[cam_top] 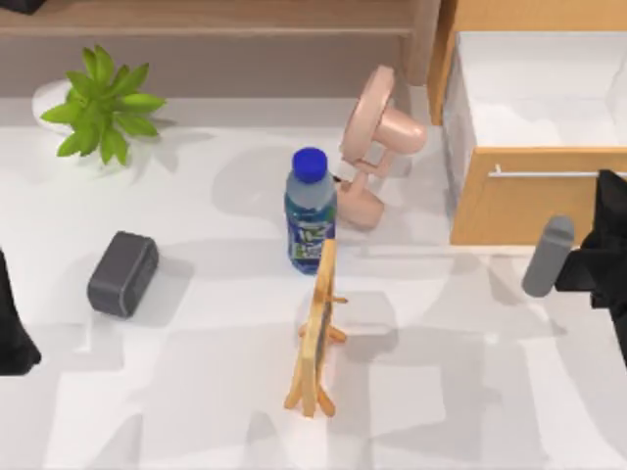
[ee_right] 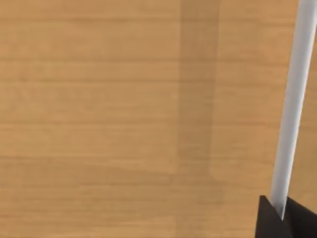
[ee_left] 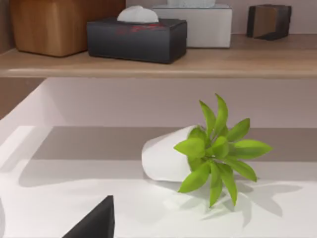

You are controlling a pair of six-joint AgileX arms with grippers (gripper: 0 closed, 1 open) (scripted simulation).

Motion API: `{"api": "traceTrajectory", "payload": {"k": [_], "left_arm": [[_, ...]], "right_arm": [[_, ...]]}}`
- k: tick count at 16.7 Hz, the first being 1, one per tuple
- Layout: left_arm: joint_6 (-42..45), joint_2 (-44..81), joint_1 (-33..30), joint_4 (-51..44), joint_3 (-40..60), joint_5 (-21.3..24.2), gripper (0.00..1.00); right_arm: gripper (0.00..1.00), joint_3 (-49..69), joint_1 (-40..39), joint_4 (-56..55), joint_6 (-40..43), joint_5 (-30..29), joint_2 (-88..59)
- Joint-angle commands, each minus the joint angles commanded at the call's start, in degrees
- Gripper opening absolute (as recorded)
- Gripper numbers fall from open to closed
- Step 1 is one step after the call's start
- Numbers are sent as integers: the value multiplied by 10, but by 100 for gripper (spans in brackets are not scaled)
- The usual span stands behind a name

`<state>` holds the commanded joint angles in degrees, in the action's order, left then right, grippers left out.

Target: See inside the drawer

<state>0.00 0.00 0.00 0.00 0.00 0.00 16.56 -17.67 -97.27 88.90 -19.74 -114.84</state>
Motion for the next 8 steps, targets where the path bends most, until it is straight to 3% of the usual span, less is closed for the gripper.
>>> {"api": "traceTrajectory", "payload": {"k": [5,8], "left_arm": [[0,0,0,0,0,0,100],[0,0,0,0,0,0,100]], "right_arm": [[0,-10,-3,-9,0,-4,4],[23,-10,-3,-9,0,-4,4]]}}
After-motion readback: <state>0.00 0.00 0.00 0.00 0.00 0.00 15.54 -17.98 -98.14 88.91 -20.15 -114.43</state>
